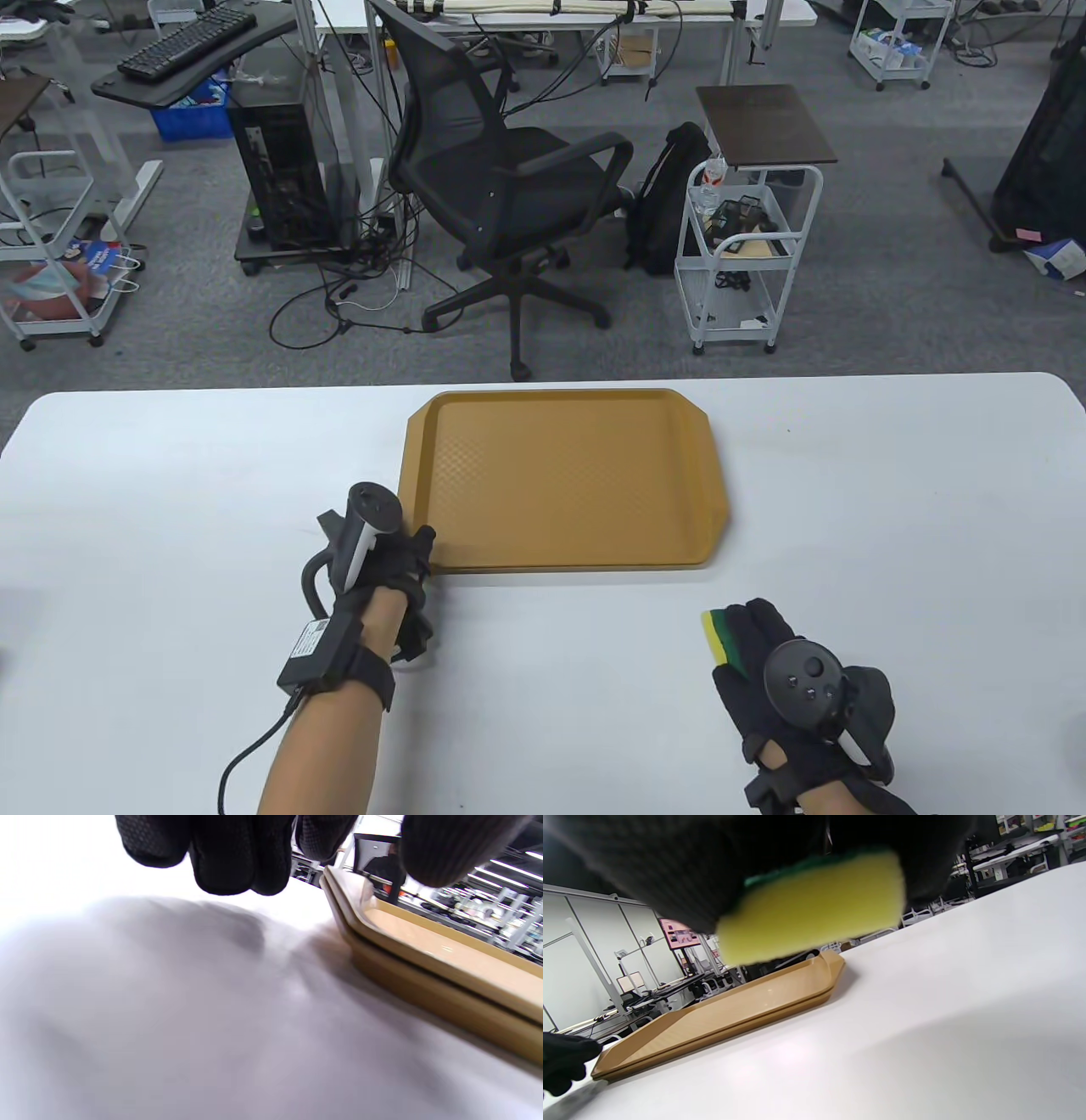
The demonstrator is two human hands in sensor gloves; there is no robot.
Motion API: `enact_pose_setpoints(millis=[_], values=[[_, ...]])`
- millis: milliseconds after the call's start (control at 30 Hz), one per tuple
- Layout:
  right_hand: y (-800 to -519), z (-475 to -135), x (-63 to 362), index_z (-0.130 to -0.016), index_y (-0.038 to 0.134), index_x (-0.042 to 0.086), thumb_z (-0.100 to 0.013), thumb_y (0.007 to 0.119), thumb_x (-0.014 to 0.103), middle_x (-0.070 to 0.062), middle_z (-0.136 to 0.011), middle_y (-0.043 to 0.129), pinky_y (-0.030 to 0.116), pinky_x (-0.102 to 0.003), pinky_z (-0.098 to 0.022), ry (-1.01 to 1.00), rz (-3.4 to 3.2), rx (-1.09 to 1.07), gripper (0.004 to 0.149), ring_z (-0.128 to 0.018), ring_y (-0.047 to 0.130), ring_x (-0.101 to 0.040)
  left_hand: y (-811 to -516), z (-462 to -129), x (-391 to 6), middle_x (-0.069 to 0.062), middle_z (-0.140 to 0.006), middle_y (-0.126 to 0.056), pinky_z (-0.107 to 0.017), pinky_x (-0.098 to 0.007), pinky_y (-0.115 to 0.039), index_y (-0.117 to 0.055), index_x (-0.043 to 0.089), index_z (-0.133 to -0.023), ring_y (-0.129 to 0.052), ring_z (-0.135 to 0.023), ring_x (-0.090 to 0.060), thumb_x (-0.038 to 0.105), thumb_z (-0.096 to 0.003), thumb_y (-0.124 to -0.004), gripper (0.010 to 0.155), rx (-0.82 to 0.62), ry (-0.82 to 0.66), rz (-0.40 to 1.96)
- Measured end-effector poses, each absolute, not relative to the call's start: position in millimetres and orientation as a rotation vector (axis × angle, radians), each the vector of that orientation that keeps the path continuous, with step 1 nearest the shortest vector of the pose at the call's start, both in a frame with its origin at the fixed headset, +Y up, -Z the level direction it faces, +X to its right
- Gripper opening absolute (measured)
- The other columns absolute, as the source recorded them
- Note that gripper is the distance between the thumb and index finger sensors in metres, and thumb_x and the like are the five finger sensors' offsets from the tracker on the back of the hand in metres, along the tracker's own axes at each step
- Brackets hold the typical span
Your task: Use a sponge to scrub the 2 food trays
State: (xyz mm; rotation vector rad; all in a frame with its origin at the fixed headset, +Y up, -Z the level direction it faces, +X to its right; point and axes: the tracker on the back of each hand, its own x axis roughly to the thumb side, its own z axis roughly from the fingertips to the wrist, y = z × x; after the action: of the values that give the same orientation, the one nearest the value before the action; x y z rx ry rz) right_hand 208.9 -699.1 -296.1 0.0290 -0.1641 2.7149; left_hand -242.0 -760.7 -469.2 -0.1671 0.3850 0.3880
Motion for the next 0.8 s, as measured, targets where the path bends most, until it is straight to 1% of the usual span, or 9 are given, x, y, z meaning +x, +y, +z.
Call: enact_pose_setpoints(millis=[100,167,333,433,533,600,733,800], values=[[-699,-295,206,-0.103,0.066,0.022,-0.045,0.091,0.038,-0.012,-0.111,0.058,0.077,-0.053,-0.062,-0.171,2.717,0.053,0.066,-0.083,0.081,-0.042,-752,-435,-241,-0.006,-0.112,-0.064,-0.07,-0.056,-0.065,-0.054,0.03,-0.112,-0.07,-0.103,-0.039,0.064,-0.0421,-0.076,0.081,-0.155,0.296,0.35],[-699,-295,205,-0.103,0.066,0.022,-0.045,0.091,0.038,-0.012,-0.111,0.059,0.077,-0.053,-0.062,-0.169,2.718,0.061,0.065,-0.084,0.081,-0.042,-747,-414,-239,-0.005,-0.115,-0.06,-0.073,-0.059,-0.06,-0.054,0.031,-0.112,-0.063,-0.108,-0.04,0.065,-0.0419,-0.076,0.081,-0.148,0.249,0.381],[-704,-297,202,-0.102,0.067,0.022,-0.045,0.091,0.036,-0.011,-0.11,0.06,0.077,-0.053,-0.064,-0.153,2.723,0.081,0.064,-0.086,0.081,-0.041,-736,-367,-232,-0.005,-0.119,-0.052,-0.077,-0.063,-0.049,-0.052,0.031,-0.113,-0.05,-0.113,-0.041,0.066,-0.0417,-0.075,0.083,-0.131,0.121,0.403],[-709,-298,199,-0.102,0.067,0.023,-0.045,0.09,0.035,-0.011,-0.11,0.06,0.076,-0.053,-0.065,-0.139,2.747,0.096,0.063,-0.088,0.08,-0.04,-742,-347,-228,-0.005,-0.12,-0.047,-0.077,-0.065,-0.044,-0.047,0.029,-0.114,-0.044,-0.113,-0.042,0.065,-0.0419,-0.076,0.086,-0.161,0.106,0.443],[-716,-300,196,-0.102,0.068,0.023,-0.045,0.091,0.035,-0.011,-0.11,0.06,0.077,-0.052,-0.066,-0.123,2.762,0.11,0.062,-0.089,0.08,-0.039,-747,-338,-226,-0.006,-0.12,-0.044,-0.077,-0.066,-0.041,-0.046,0.029,-0.114,-0.041,-0.114,-0.043,0.066,-0.0414,-0.075,0.087,-0.146,0.075,0.387],[-721,-301,193,-0.101,0.069,0.023,-0.044,0.092,0.035,-0.011,-0.11,0.061,0.078,-0.05,-0.067,-0.114,2.776,0.122,0.062,-0.09,0.081,-0.038,-749,-335,-227,-0.005,-0.12,-0.044,-0.077,-0.067,-0.041,-0.046,0.029,-0.114,-0.041,-0.114,-0.043,0.067,-0.041,-0.076,0.087,-0.104,0.068,0.354],[-735,-306,185,-0.099,0.072,0.024,-0.043,0.093,0.037,-0.012,-0.109,0.061,0.08,-0.048,-0.067,-0.07,2.819,0.149,0.061,-0.09,0.082,-0.036,-749,-333,-228,-0.006,-0.12,-0.044,-0.077,-0.068,-0.04,-0.047,0.03,-0.114,-0.04,-0.113,-0.044,0.067,-0.0406,-0.076,0.087,-0.078,0.053,0.302],[-742,-309,183,-0.096,0.073,0.023,-0.043,0.093,0.038,-0.012,-0.109,0.061,0.08,-0.047,-0.068,-0.045,2.823,0.149,0.058,-0.091,0.082,-0.035,-749,-332,-228,-0.006,-0.12,-0.044,-0.077,-0.068,-0.04,-0.047,0.03,-0.114,-0.041,-0.113,-0.044,0.067,-0.0404,-0.076,0.087,-0.068,0.041,0.278]])
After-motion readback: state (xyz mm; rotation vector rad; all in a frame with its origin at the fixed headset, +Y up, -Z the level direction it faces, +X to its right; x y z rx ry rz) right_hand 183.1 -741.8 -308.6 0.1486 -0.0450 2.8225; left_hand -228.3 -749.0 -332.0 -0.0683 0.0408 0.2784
